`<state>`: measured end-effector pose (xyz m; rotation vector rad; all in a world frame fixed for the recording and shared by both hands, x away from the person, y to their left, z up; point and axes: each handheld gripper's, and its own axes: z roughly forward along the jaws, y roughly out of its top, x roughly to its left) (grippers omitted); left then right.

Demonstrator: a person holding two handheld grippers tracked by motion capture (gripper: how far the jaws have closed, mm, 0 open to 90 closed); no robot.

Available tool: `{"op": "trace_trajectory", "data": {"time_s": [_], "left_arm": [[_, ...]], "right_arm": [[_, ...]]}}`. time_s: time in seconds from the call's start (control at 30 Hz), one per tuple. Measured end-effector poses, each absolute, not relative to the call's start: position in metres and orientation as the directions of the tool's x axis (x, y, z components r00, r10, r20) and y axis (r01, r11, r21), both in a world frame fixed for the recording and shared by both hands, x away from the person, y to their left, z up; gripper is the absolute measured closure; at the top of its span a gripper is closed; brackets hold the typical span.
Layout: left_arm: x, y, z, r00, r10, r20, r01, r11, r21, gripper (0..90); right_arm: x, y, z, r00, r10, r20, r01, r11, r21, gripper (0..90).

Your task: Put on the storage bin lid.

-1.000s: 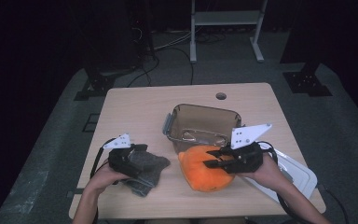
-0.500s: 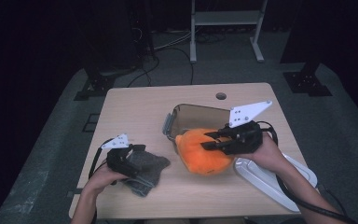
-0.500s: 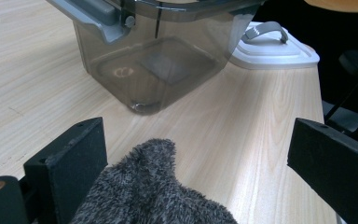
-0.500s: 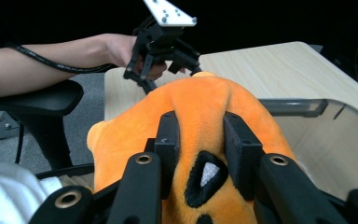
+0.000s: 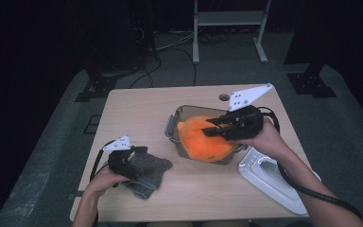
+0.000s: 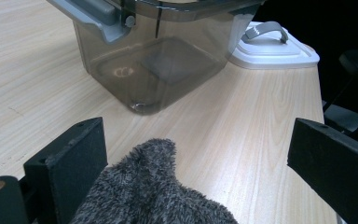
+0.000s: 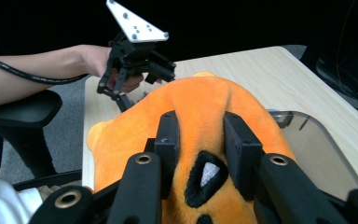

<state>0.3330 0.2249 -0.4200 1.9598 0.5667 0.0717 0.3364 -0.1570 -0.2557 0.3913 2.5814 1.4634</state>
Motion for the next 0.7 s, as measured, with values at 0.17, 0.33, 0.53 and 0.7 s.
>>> {"op": "trace_trajectory", "data": {"time_s": [0.17,0.33,0.53,0.7], "left_arm": [[0.333,0.225,-0.42,0.887,0.418,-0.196,0.355,-0.344,0.869,3.8],[0.332,0.225,-0.419,0.887,0.418,-0.196,0.353,-0.34,0.872,3.8],[0.333,0.226,-0.42,0.886,0.419,-0.196,0.356,-0.345,0.869,3.8],[0.332,0.226,-0.419,0.887,0.419,-0.196,0.354,-0.341,0.871,3.7]], "right_arm": [[0.345,-0.157,-0.252,-0.95,0.313,-0.004,0.158,0.491,0.857,69.1],[0.355,-0.155,-0.249,-0.944,0.331,-0.004,0.166,0.482,0.861,69.2],[0.369,-0.154,-0.251,-0.936,0.351,0.003,0.185,0.486,0.854,69.2],[0.378,-0.151,-0.255,-0.931,0.366,0.002,0.197,0.495,0.846,69.1]]}}
